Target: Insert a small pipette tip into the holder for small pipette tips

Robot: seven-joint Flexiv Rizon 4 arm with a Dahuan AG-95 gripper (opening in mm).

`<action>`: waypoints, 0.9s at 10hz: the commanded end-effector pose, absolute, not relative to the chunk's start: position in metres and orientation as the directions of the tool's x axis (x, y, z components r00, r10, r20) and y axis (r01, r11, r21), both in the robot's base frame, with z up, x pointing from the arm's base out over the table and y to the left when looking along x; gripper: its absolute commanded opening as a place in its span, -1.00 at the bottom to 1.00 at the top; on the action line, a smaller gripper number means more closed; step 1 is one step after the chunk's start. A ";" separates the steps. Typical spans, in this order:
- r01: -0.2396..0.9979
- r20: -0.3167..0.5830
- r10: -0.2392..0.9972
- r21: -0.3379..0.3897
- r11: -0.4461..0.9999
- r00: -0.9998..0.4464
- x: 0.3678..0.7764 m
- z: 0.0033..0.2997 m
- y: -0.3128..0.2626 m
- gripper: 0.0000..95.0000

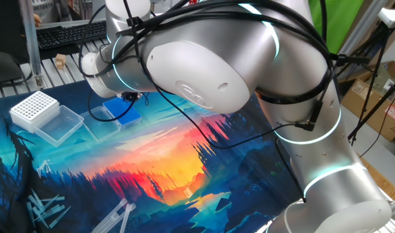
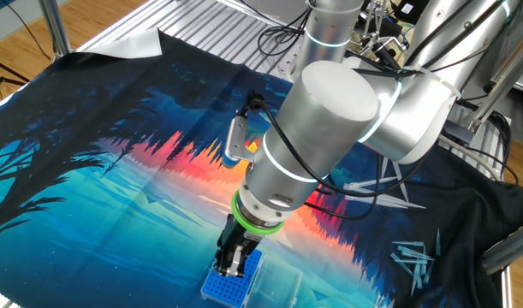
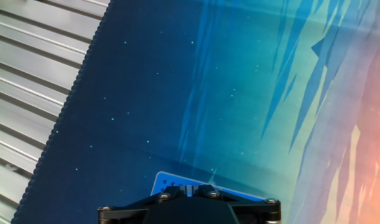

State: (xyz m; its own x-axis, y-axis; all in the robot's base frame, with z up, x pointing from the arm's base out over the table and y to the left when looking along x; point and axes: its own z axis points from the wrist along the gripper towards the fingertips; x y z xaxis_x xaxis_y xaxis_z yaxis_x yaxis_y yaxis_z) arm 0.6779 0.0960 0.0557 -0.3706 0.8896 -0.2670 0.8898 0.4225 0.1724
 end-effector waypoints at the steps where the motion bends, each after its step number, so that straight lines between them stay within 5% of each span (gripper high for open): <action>1: 0.891 -0.267 0.892 0.178 0.417 -0.364 0.679 0.055 0.094 -1.00; 9: 0.893 -0.273 0.895 0.185 0.410 -0.354 0.684 0.056 0.095 -1.00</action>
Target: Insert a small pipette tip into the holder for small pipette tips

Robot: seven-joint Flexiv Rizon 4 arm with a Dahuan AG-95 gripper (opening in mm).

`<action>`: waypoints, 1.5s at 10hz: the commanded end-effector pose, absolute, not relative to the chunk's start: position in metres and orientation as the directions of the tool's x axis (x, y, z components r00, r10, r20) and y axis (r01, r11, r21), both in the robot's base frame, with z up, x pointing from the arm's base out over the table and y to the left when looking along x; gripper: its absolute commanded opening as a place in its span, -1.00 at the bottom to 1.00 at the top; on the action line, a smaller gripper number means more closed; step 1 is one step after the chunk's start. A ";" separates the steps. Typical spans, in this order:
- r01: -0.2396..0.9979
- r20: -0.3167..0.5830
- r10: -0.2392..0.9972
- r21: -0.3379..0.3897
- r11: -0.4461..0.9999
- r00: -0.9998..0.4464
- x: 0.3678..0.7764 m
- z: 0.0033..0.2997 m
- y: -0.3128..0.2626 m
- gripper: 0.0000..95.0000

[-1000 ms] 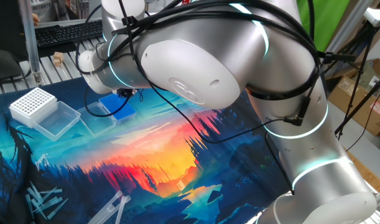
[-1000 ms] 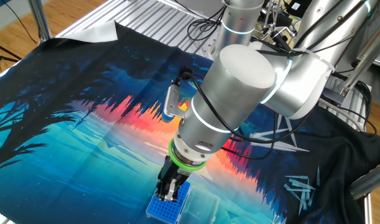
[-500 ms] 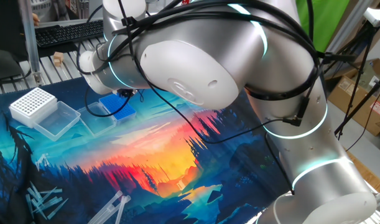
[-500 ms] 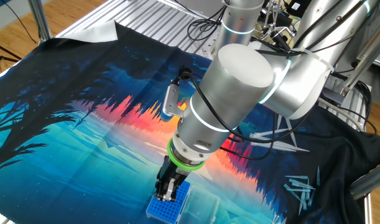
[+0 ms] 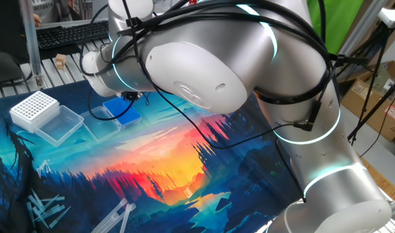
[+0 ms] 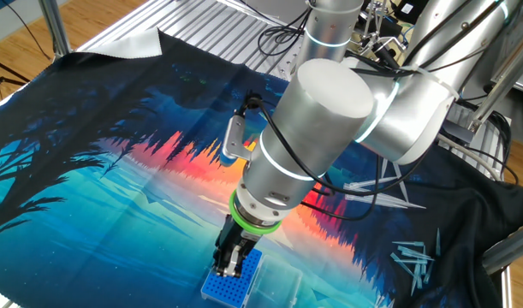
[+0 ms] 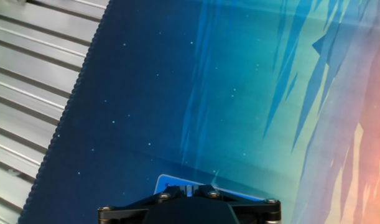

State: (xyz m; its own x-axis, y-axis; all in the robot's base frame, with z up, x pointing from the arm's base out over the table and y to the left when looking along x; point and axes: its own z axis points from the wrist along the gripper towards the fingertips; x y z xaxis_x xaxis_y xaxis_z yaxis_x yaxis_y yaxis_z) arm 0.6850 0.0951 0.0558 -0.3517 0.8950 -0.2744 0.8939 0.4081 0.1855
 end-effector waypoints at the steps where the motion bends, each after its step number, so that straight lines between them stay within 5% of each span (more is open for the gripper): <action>1: 0.892 -0.280 0.892 0.183 0.413 -0.356 0.684 0.056 0.095 -1.00; 15: 0.878 -0.323 0.865 0.162 0.450 -0.384 0.683 0.055 0.098 -1.00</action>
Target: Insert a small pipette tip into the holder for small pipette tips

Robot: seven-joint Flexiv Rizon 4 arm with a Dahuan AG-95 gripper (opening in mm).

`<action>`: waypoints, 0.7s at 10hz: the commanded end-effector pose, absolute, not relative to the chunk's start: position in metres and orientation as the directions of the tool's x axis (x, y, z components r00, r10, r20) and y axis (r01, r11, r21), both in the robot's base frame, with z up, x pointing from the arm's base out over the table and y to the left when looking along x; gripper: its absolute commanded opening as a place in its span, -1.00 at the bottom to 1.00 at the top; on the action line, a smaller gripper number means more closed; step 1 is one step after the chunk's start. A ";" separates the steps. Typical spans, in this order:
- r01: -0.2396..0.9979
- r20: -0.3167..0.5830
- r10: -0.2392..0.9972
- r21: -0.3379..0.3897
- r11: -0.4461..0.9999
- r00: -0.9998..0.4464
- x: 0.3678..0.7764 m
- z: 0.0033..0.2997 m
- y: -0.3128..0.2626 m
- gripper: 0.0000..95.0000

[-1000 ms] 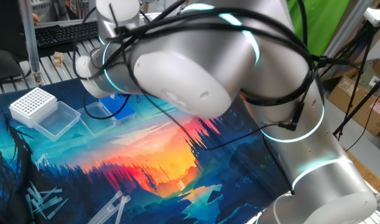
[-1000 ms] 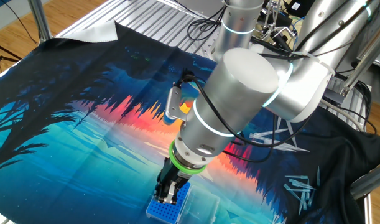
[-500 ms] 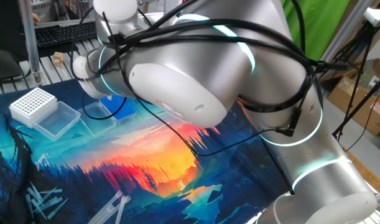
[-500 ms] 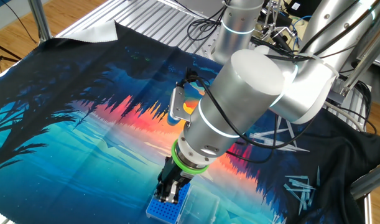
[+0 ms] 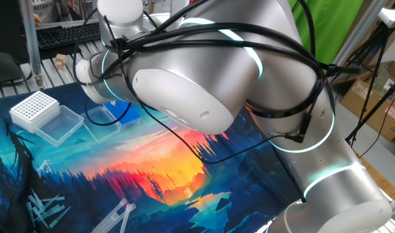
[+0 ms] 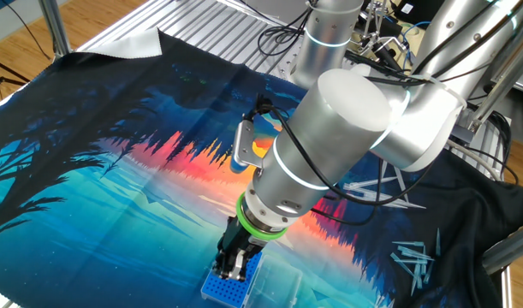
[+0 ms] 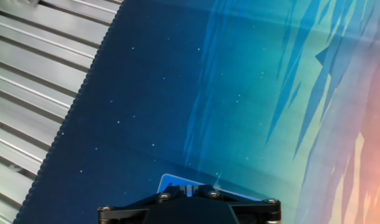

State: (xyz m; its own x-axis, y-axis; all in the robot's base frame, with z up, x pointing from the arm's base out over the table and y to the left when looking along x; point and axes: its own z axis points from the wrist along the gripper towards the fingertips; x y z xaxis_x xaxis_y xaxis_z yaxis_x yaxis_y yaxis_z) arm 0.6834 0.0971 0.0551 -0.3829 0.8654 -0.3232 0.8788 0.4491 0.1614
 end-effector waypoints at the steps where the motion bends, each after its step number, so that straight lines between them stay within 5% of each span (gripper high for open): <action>1: 0.878 -0.325 0.865 0.161 0.450 -0.383 0.684 0.054 0.098 -1.00; 7: 0.877 -0.360 0.851 0.148 0.457 -0.382 0.683 0.054 0.099 -1.00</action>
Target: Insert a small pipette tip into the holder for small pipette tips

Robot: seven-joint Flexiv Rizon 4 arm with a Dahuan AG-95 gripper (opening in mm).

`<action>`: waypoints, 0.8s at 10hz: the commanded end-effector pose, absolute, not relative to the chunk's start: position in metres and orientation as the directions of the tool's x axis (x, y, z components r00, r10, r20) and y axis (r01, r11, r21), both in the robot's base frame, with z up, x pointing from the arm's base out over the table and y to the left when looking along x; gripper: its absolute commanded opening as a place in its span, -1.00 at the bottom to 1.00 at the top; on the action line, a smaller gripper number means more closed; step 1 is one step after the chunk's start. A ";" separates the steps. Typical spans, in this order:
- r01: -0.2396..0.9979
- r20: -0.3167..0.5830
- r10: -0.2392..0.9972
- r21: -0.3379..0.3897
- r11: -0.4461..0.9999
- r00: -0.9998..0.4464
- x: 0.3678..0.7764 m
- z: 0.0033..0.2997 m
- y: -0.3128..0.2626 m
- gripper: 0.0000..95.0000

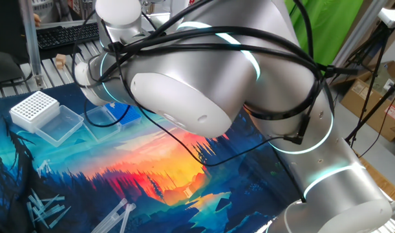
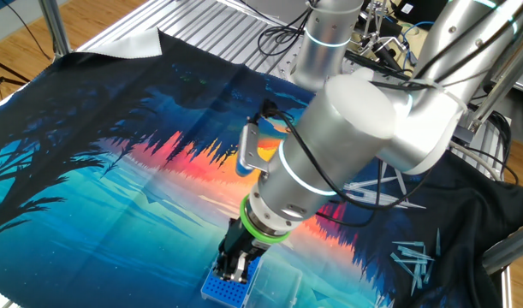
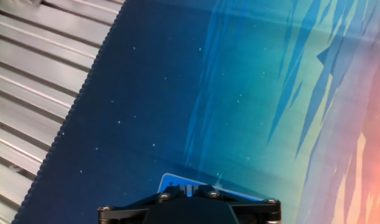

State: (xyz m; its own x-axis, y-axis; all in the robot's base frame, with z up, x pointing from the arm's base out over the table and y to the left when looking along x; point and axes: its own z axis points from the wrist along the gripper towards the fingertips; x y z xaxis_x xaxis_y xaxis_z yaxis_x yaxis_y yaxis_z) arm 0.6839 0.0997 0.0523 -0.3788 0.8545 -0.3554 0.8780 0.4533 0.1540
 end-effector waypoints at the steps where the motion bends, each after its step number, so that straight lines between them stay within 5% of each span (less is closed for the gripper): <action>1: 0.877 -0.364 0.849 0.146 0.459 -0.384 0.683 0.053 0.099 -1.00; 8: 0.879 -0.388 0.841 0.135 0.457 -0.377 0.684 0.051 0.100 -1.00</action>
State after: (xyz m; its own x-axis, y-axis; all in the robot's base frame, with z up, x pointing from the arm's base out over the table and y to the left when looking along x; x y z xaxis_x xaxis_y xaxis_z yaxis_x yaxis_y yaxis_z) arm 0.6838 0.0995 0.0501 -0.3762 0.8404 -0.3902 0.8789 0.4570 0.1369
